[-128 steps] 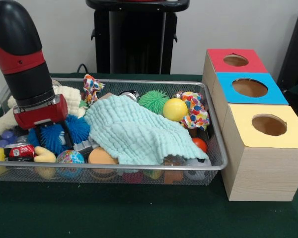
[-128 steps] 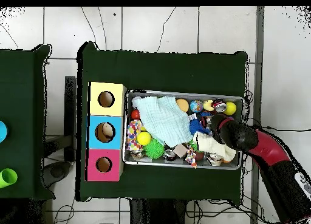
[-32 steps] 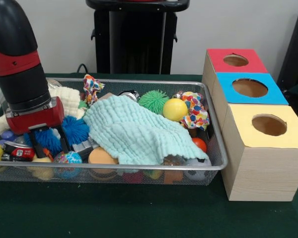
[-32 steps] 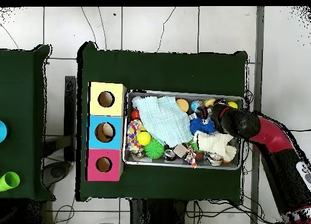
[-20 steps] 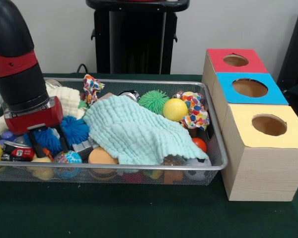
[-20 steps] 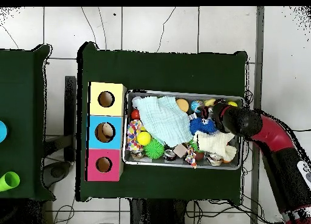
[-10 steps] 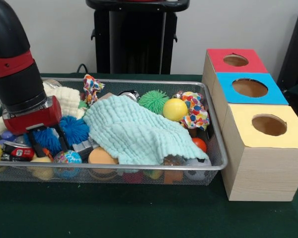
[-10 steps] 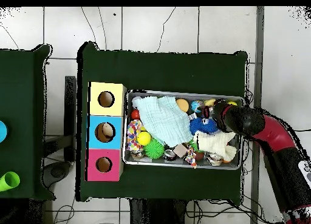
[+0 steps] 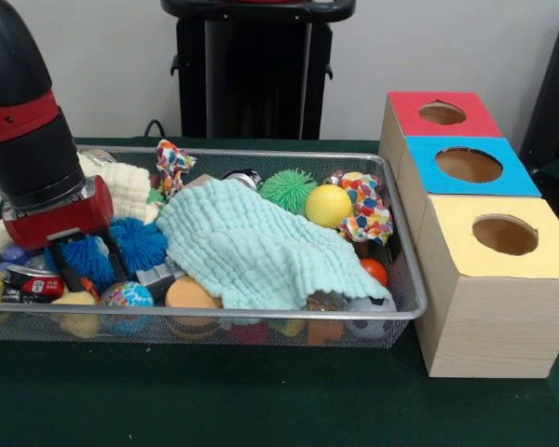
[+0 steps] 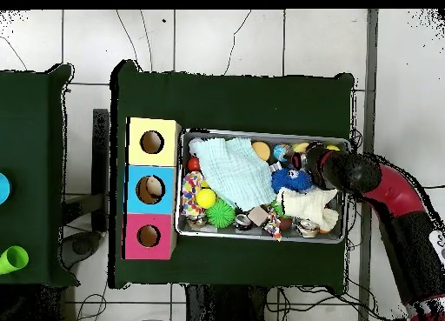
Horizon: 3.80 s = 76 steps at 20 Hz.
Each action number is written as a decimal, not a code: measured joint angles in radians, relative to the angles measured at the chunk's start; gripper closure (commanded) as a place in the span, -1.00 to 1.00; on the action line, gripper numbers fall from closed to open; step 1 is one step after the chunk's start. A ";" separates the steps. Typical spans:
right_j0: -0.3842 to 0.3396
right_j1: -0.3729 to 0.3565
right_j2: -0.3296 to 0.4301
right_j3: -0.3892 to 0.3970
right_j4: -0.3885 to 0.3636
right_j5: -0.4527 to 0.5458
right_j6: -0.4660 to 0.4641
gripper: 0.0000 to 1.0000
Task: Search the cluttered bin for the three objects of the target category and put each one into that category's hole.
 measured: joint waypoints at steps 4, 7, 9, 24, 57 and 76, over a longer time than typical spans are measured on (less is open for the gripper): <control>0.000 -0.012 0.000 0.000 0.000 0.022 0.000 -1.00; 0.000 -0.021 0.000 0.000 -0.001 0.037 0.000 -1.00; 0.000 -0.026 0.000 0.000 -0.001 0.048 0.000 -1.00; -0.009 -0.007 0.000 -0.013 -0.011 0.064 0.000 -1.00; 0.013 0.001 -0.012 -0.035 -0.087 0.063 0.000 -1.00; -0.032 -0.031 -0.011 -0.015 -0.066 0.070 0.000 -1.00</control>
